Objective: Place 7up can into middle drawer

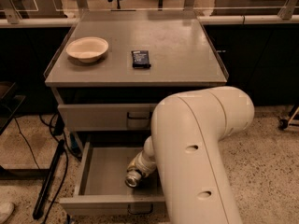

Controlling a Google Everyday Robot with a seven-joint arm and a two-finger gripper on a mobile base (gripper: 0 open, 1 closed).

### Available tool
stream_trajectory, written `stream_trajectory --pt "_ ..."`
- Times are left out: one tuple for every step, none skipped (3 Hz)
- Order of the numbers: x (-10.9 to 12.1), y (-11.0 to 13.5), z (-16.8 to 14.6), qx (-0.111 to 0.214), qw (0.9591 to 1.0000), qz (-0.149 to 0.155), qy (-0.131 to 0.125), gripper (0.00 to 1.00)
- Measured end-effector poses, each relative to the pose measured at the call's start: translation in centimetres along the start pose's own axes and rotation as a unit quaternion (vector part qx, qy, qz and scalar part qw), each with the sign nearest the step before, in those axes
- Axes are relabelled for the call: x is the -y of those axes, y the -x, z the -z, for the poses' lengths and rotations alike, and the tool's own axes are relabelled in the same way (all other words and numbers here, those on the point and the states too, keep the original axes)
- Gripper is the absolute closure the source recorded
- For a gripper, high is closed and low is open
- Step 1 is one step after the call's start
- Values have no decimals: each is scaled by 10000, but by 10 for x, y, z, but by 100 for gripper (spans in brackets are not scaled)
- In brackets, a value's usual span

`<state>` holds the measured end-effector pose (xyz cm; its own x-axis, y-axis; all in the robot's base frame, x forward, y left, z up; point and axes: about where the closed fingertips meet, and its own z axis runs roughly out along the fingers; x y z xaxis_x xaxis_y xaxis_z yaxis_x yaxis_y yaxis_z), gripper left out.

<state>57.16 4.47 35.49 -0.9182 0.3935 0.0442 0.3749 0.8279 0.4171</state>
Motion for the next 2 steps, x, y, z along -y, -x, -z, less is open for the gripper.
stream_trajectory --pt "0 0 0 0 10000 0 0 58" --pt "0 0 0 0 10000 0 0 35"
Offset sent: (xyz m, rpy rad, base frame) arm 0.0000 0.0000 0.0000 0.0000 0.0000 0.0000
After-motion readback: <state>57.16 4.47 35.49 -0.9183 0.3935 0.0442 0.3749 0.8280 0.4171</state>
